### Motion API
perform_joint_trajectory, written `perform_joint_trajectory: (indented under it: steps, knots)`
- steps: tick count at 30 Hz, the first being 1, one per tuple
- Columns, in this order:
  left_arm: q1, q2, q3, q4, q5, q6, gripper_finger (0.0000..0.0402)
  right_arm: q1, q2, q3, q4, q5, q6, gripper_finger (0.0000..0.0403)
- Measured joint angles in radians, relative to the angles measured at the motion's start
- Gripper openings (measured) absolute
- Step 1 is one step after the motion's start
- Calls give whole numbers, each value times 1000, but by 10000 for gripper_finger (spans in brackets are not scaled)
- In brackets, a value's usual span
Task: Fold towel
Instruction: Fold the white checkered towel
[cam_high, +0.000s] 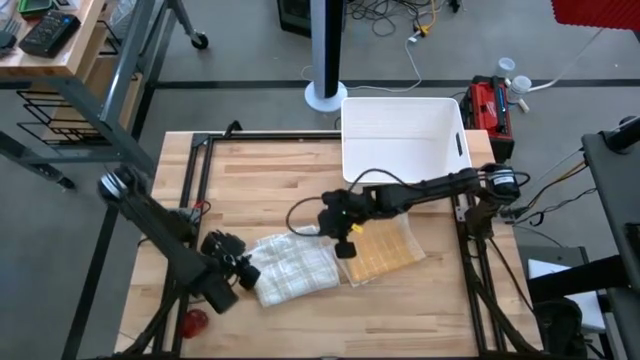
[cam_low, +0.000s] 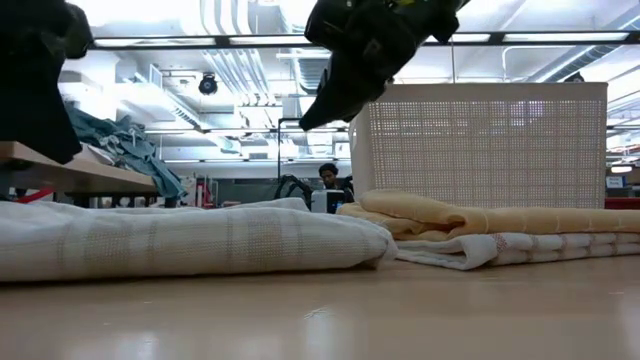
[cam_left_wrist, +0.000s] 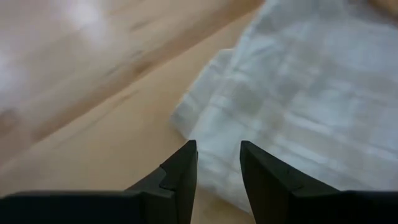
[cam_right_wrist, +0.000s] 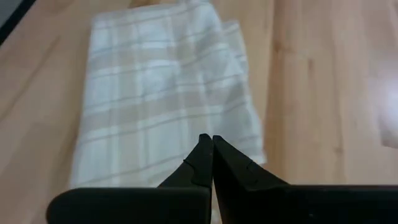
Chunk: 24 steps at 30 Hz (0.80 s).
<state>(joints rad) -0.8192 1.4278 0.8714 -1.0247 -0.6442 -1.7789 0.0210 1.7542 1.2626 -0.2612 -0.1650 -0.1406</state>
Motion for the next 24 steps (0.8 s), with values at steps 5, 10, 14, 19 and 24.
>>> perform_joint_trajectory:
  steps: [5,10,14,19,24]
  knots:
    - [0,-225,-167,154,-1,43,113,-29,0,13,-6,8,-1,12]
    - [2,-415,-340,345,7,65,121,-42,0,27,-3,8,-57,55]
    - [9,-497,-443,416,7,100,145,-46,0,27,-3,90,-87,93]
    - [14,-513,-501,489,5,186,176,-49,0,27,-13,257,-111,143]
    - [19,-494,-519,525,7,196,189,-55,0,27,-25,246,-100,173]
